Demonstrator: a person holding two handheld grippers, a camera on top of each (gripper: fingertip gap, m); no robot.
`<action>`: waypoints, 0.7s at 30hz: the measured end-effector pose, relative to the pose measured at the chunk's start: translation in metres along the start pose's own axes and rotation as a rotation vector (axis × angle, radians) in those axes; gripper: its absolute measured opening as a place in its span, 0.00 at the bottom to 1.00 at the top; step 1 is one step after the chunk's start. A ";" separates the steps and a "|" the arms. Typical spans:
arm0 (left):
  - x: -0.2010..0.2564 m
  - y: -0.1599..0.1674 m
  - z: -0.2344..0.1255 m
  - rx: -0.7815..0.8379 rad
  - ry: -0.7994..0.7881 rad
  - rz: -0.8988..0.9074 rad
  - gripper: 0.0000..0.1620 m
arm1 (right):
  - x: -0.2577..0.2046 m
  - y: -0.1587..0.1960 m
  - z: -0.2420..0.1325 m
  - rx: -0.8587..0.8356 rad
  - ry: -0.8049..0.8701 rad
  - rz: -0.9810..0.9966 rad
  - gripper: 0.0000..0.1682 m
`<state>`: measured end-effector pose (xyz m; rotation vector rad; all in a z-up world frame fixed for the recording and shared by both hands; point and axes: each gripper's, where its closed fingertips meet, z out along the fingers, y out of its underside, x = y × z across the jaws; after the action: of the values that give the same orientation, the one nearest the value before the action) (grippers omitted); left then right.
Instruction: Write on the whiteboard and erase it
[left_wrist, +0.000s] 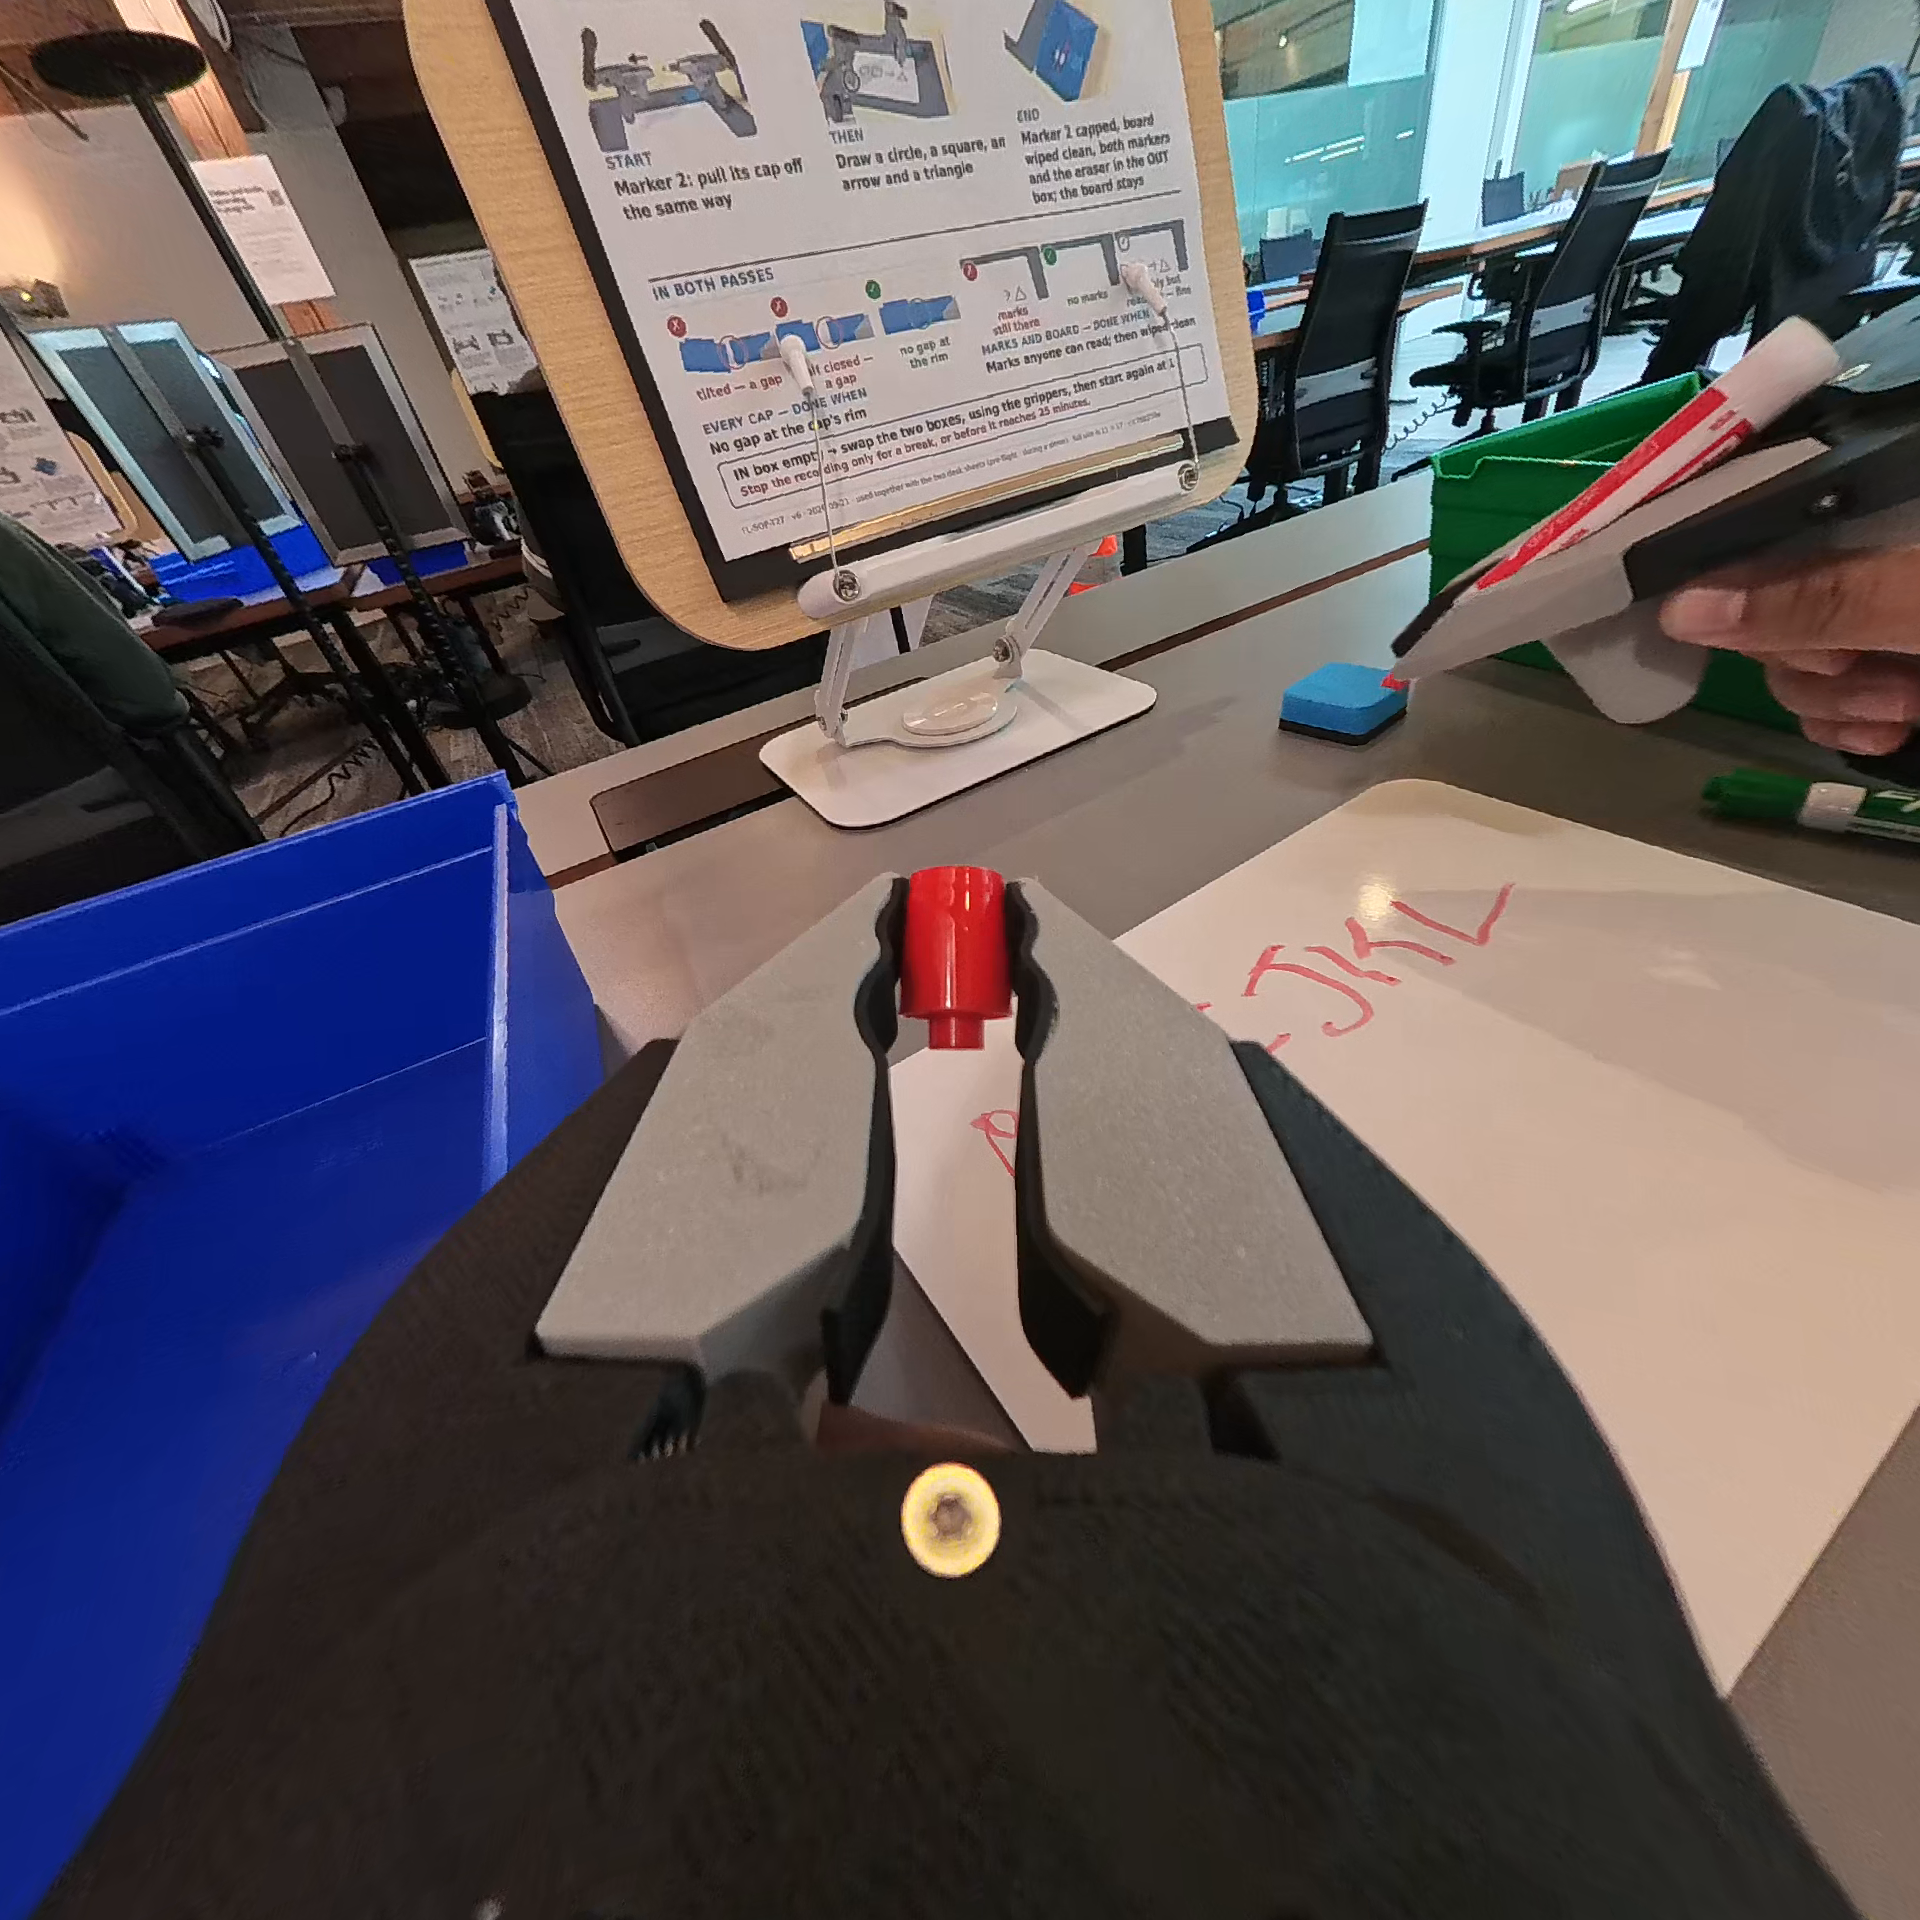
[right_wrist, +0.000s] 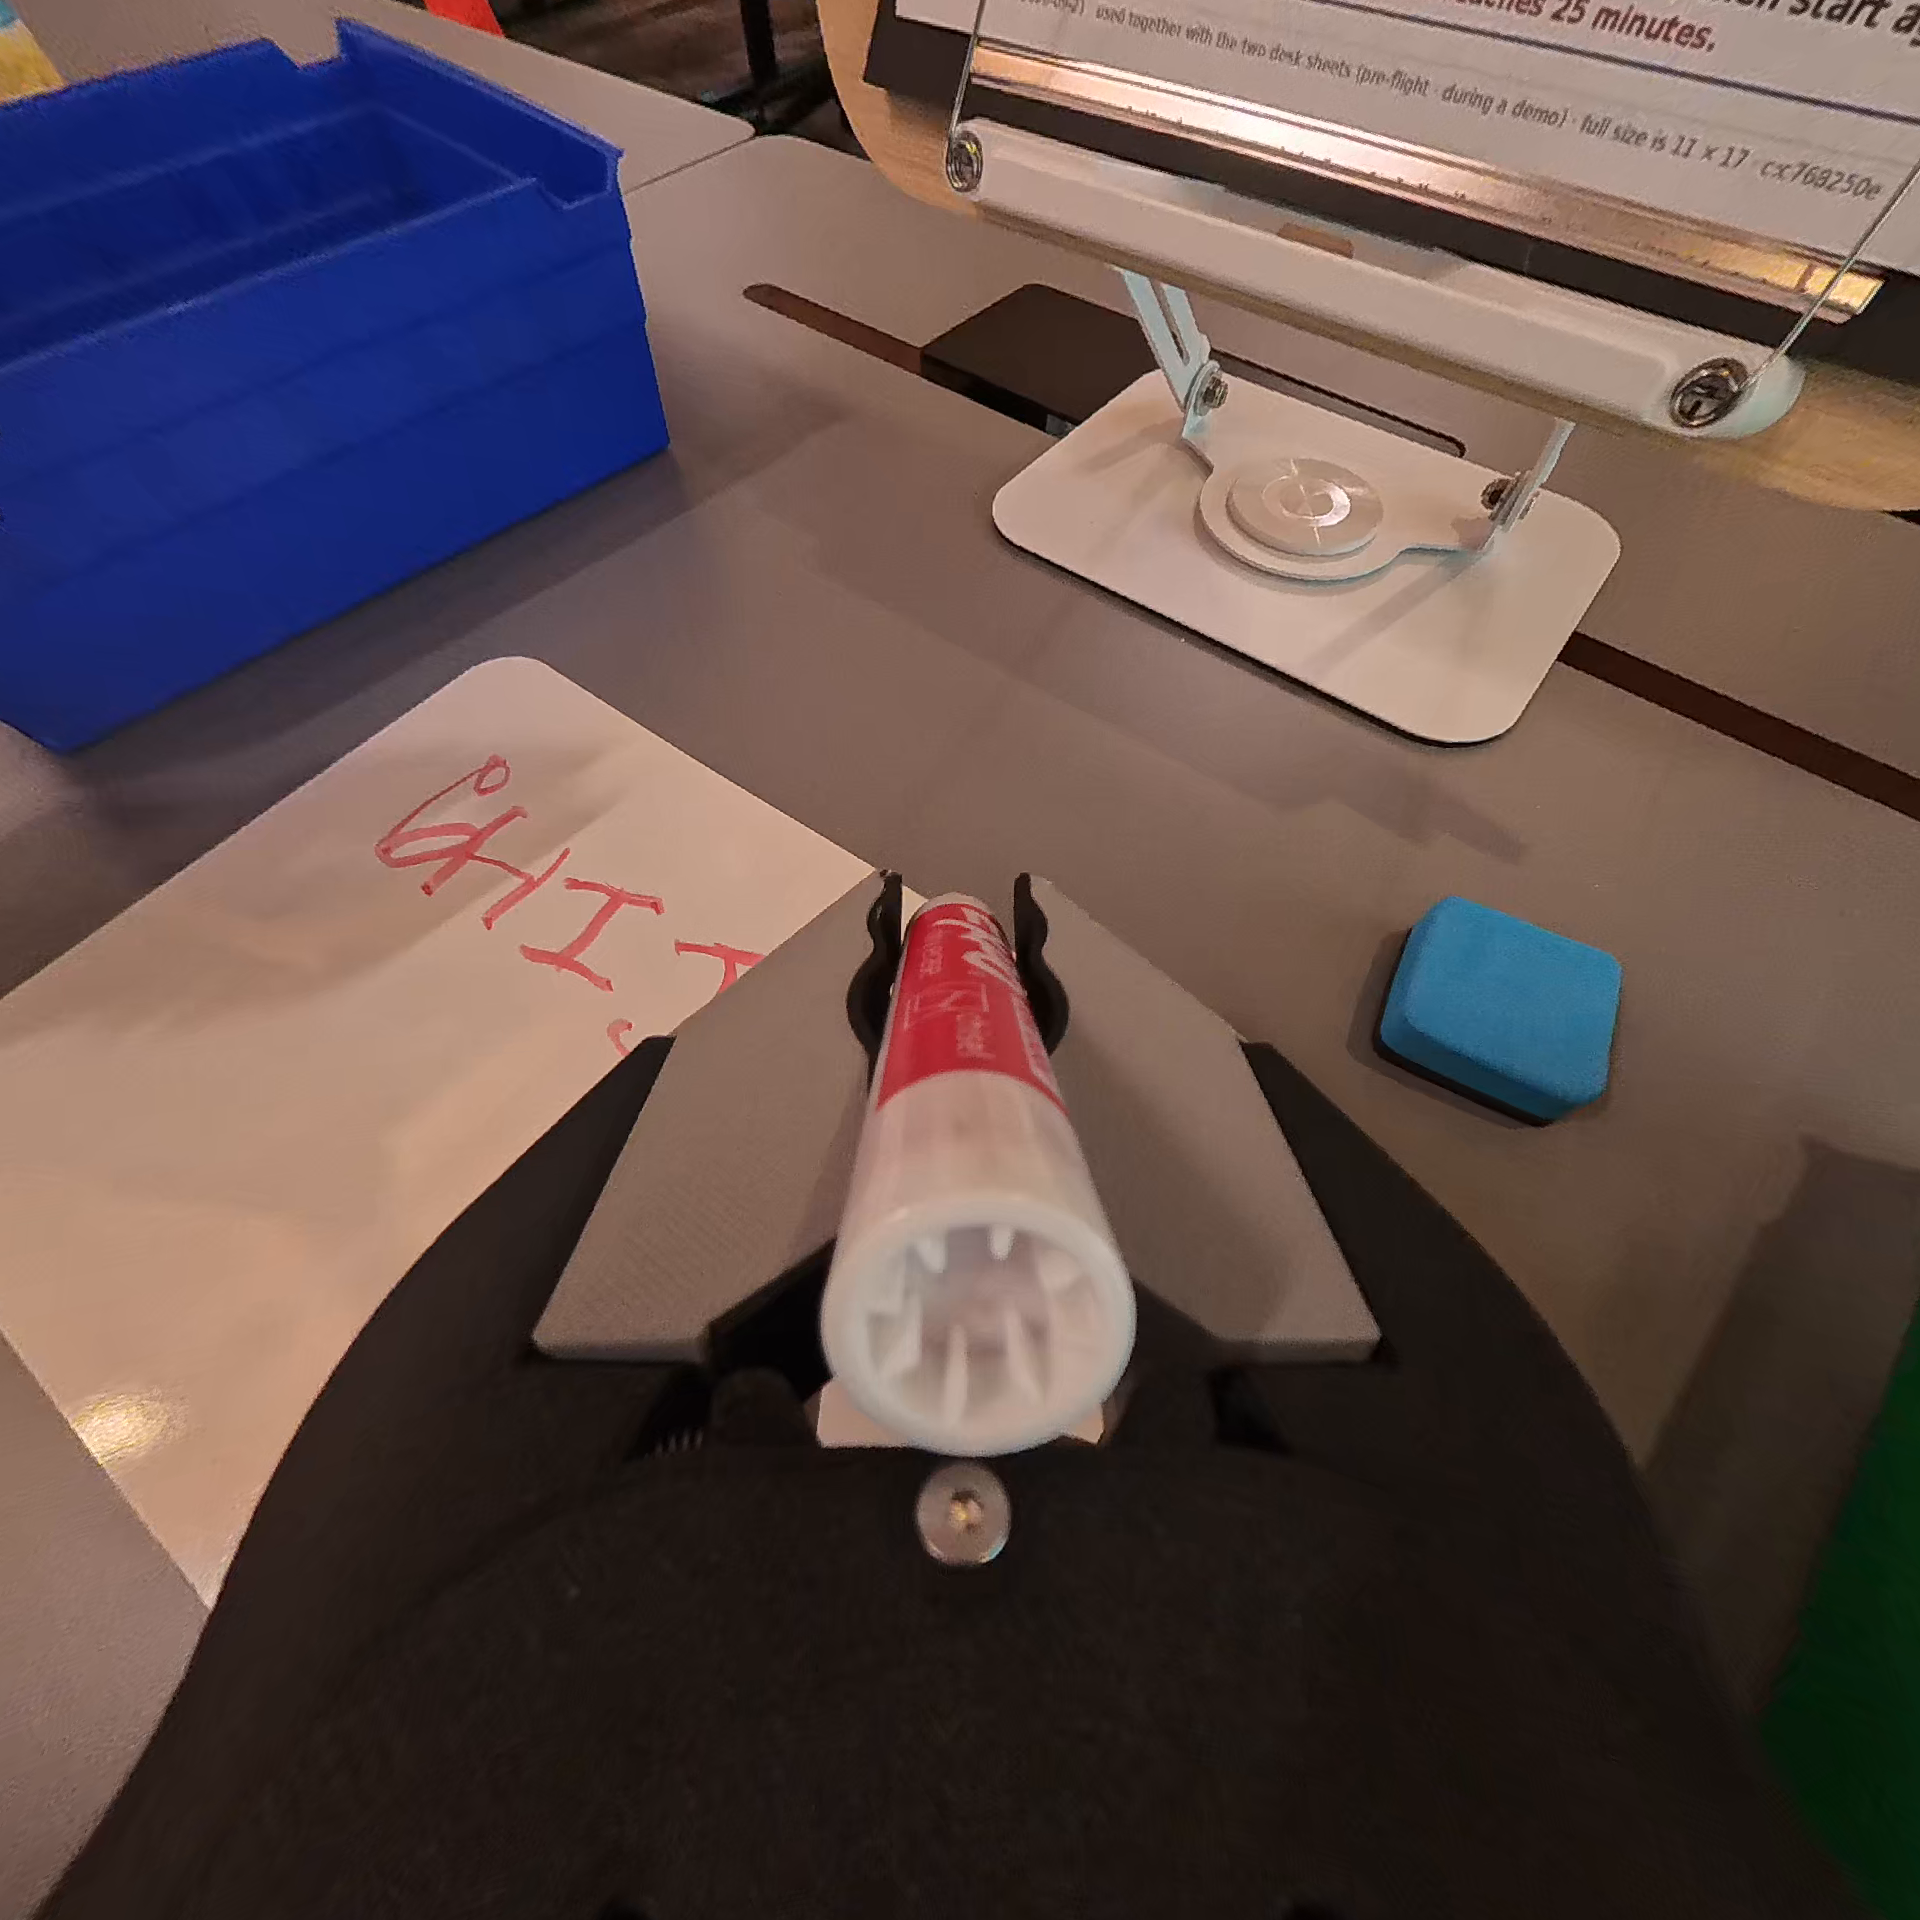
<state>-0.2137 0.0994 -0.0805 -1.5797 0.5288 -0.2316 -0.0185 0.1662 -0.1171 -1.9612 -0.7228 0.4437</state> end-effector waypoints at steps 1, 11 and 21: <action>0.000 0.000 0.000 -0.001 0.001 -0.001 0.10 | 0.000 -0.001 0.000 0.006 0.005 -0.002 0.11; 0.001 0.001 0.000 -0.003 0.003 0.006 0.10 | 0.004 -0.010 -0.005 0.066 0.027 0.000 0.11; 0.001 0.001 0.001 -0.006 0.007 0.002 0.10 | 0.008 -0.011 -0.005 0.076 0.047 -0.006 0.12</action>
<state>-0.2128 0.0994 -0.0820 -1.5845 0.5366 -0.2341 -0.0126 0.1716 -0.1051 -1.8914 -0.6725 0.4136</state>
